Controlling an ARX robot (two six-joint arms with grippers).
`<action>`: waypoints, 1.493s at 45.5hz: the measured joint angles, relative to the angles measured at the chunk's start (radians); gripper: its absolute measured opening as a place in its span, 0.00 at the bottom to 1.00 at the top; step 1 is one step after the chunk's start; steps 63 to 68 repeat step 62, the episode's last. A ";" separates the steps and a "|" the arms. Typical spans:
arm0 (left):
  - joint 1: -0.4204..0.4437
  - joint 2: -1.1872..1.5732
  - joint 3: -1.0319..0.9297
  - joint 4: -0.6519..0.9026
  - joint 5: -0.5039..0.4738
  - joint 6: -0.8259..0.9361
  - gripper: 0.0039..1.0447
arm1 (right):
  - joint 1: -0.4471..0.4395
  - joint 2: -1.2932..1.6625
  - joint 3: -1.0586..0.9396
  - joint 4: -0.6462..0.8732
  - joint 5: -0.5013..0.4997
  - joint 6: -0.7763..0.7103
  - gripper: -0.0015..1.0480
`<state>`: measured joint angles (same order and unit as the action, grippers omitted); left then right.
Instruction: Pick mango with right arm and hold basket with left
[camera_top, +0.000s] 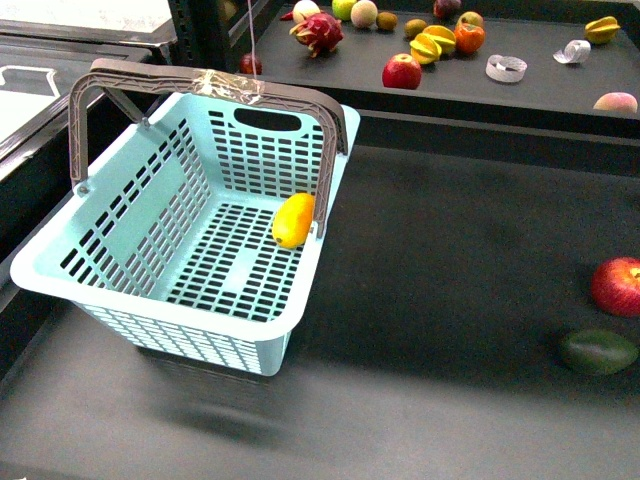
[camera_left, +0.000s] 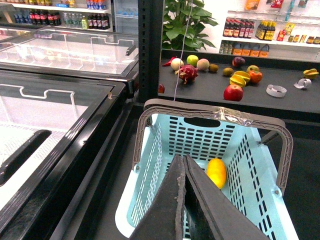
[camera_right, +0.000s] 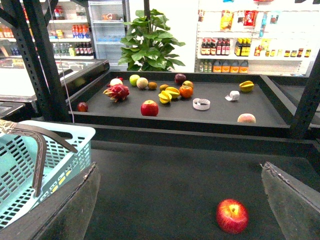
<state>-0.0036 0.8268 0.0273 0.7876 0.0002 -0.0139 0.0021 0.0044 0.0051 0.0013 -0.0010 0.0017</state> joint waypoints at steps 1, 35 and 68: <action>0.000 -0.024 -0.003 -0.021 0.000 0.001 0.04 | 0.000 0.000 0.000 0.000 0.000 0.000 0.92; 0.001 -0.532 -0.008 -0.488 0.000 0.006 0.04 | 0.000 0.000 0.000 0.000 0.000 0.000 0.92; 0.001 -0.821 -0.008 -0.785 0.000 0.006 0.04 | 0.000 0.000 0.000 0.000 0.000 0.000 0.92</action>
